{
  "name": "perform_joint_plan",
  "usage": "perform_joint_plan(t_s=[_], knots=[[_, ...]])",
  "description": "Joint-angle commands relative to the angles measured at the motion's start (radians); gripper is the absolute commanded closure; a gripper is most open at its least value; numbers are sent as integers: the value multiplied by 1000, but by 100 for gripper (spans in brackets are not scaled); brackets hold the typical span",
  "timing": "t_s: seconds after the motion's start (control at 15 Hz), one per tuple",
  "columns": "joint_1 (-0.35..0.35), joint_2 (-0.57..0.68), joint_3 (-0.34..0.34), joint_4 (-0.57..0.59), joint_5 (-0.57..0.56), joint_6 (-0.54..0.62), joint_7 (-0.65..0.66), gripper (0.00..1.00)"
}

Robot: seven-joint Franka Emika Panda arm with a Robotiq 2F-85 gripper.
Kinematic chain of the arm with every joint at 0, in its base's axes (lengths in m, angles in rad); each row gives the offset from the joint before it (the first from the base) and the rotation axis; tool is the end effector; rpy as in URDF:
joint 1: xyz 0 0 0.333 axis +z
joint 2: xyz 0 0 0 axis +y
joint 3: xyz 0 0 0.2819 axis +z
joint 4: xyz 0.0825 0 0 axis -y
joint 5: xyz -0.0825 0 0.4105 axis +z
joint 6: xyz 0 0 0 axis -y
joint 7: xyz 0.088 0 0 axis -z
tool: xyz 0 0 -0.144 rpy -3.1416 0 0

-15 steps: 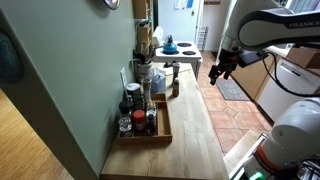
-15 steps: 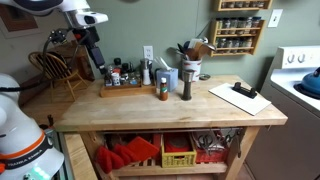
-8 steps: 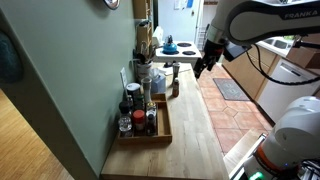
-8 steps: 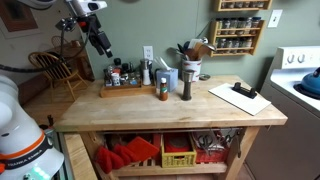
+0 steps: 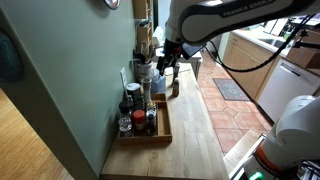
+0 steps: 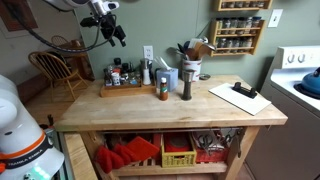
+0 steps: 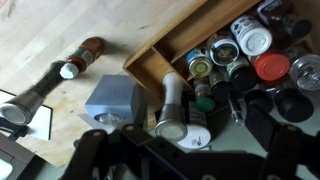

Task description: Place the salt shaker next to the pepper shaker

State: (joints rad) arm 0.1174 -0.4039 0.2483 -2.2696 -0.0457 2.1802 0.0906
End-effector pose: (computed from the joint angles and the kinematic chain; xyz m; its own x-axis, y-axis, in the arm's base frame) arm 0.4778 0.1832 0.4686 0.9068 0.2902 0.3057 0.2682 -0.9568 0.1127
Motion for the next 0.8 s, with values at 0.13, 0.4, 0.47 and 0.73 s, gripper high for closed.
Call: perform_joint_plan(t_s=[0.13, 0.4, 0.47, 0.73], knots=[[-18, 326, 31, 272, -183, 10, 126, 0], [18, 482, 2, 408, -284, -36, 151, 0], [29, 509, -6, 432, -299, -40, 151, 0], [60, 584, -29, 493, -269, -67, 120, 0]])
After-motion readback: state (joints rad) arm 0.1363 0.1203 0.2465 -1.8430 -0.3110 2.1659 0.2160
